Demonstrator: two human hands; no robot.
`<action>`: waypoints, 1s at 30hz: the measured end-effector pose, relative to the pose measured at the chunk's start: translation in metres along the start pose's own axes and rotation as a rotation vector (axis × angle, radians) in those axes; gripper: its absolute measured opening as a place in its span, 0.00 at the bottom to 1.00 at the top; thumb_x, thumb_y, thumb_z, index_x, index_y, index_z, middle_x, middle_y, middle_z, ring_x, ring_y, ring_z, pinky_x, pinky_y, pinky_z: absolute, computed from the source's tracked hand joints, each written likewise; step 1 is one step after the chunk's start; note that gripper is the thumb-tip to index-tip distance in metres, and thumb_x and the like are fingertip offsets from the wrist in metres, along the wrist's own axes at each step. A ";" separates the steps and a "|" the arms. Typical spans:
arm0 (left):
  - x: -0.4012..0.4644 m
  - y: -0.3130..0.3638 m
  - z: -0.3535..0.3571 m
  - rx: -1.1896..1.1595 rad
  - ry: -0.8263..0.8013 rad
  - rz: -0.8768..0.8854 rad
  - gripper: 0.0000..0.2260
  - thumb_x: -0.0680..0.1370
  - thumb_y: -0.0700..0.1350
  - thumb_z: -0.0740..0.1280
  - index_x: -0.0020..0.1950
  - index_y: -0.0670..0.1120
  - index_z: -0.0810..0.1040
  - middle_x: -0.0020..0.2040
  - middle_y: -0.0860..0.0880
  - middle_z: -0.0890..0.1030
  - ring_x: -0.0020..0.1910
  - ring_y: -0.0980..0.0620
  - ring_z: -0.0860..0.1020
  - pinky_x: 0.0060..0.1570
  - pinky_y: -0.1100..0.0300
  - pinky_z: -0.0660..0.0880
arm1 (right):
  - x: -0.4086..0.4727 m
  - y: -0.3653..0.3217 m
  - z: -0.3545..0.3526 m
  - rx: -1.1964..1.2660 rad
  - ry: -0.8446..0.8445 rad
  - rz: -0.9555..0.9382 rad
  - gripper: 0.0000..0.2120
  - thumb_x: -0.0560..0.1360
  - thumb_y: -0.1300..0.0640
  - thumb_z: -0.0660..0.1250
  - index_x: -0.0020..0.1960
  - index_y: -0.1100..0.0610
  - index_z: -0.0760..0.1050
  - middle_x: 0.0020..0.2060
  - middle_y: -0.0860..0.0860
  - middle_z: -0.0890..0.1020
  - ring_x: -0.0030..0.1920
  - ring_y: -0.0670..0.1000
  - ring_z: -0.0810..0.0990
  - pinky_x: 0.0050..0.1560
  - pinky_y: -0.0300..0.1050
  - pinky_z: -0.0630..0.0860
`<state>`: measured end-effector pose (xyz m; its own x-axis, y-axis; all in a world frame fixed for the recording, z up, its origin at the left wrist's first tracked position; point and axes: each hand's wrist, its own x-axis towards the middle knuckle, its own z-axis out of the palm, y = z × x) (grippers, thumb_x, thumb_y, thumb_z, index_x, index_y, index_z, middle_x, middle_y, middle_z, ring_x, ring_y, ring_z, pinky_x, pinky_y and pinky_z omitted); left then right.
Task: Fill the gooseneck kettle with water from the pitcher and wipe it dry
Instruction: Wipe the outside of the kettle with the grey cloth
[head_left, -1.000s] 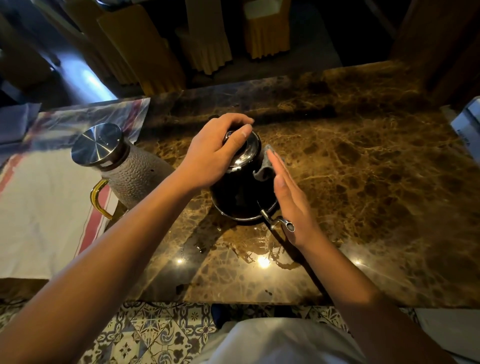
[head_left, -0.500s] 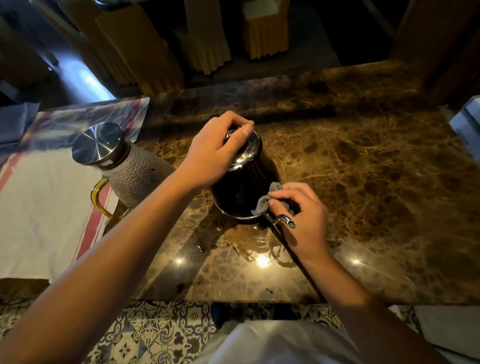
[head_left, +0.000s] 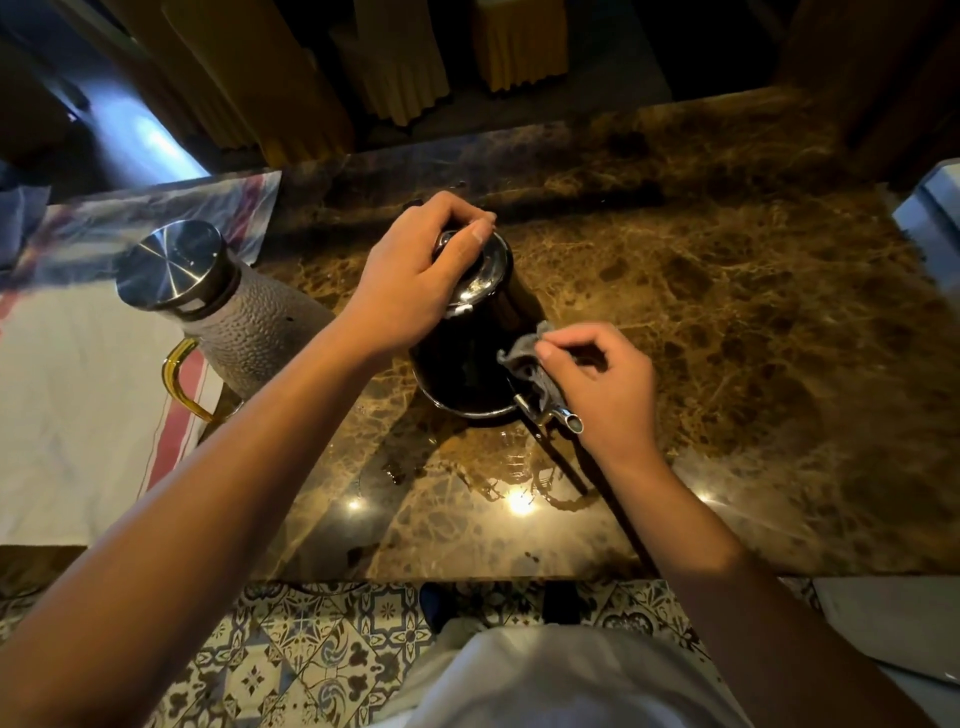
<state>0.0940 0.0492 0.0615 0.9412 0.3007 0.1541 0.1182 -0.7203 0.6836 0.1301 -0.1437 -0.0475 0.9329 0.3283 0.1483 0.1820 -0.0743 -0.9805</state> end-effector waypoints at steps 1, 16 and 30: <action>0.000 0.000 0.000 0.002 0.003 0.004 0.13 0.83 0.56 0.59 0.62 0.52 0.75 0.63 0.55 0.80 0.62 0.53 0.78 0.62 0.44 0.76 | 0.005 -0.008 0.005 0.011 0.005 -0.048 0.04 0.76 0.60 0.76 0.47 0.52 0.83 0.47 0.51 0.85 0.51 0.48 0.84 0.52 0.43 0.80; -0.002 0.001 0.003 0.017 0.046 -0.016 0.17 0.82 0.60 0.57 0.62 0.51 0.77 0.61 0.52 0.82 0.61 0.52 0.78 0.62 0.43 0.76 | -0.001 0.023 -0.008 -0.001 0.010 0.198 0.06 0.74 0.59 0.78 0.43 0.49 0.83 0.45 0.48 0.87 0.48 0.49 0.86 0.53 0.55 0.84; -0.003 0.001 0.009 0.010 0.125 -0.019 0.16 0.83 0.58 0.57 0.60 0.51 0.77 0.58 0.51 0.83 0.58 0.52 0.79 0.59 0.43 0.76 | -0.048 0.019 0.020 -0.176 -0.056 0.260 0.15 0.71 0.53 0.78 0.43 0.50 0.71 0.36 0.52 0.81 0.37 0.55 0.81 0.35 0.59 0.79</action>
<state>0.0943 0.0422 0.0549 0.8921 0.3893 0.2292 0.1396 -0.7200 0.6798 0.0824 -0.1421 -0.0756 0.9374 0.3282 -0.1169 -0.0049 -0.3232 -0.9463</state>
